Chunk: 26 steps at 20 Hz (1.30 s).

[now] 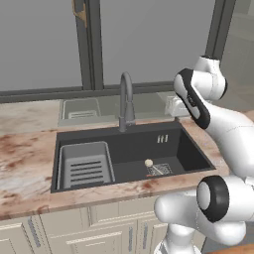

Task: Pick up the bar soap and dish brush from the sink, and place them back in the cabinet, and close the cabinet doors.

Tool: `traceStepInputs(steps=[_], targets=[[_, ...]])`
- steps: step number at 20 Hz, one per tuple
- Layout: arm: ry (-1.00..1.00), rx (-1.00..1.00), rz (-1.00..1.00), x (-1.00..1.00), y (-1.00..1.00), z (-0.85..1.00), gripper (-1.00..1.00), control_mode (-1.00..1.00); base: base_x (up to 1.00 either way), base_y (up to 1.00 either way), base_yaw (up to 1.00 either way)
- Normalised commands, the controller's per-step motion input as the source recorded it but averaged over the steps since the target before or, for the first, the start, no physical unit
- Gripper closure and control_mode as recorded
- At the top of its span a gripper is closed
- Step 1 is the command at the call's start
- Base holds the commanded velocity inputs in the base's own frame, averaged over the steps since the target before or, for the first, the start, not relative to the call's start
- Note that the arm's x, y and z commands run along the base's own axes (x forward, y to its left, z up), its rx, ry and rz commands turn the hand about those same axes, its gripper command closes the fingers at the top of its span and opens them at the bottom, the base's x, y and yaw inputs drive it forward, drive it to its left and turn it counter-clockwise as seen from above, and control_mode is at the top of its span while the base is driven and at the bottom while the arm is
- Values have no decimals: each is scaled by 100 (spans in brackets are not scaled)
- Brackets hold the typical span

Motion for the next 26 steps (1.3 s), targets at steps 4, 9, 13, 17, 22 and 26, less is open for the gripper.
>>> traceStepInputs(steps=[4, 9, 13, 17, 22, 26], targets=[[5, -1, 8, 30, -19, -31, -100, -100, 0, 0, 0], [0, -4, 5, 20, -12, -32, -100, -100, 0, 0, 0], [0, -8, 1, 7, 0, -34, -100, -100, 0, 0, 0], [0, -8, 0, 5, 0, -39, -100, -100, 0, 0, 0], [0, -1, 0, 7, 0, -23, -100, -100, 0, 0, 0], [0, 0, 0, 17, 0, -18, -100, -100, 0, 0, 0]])
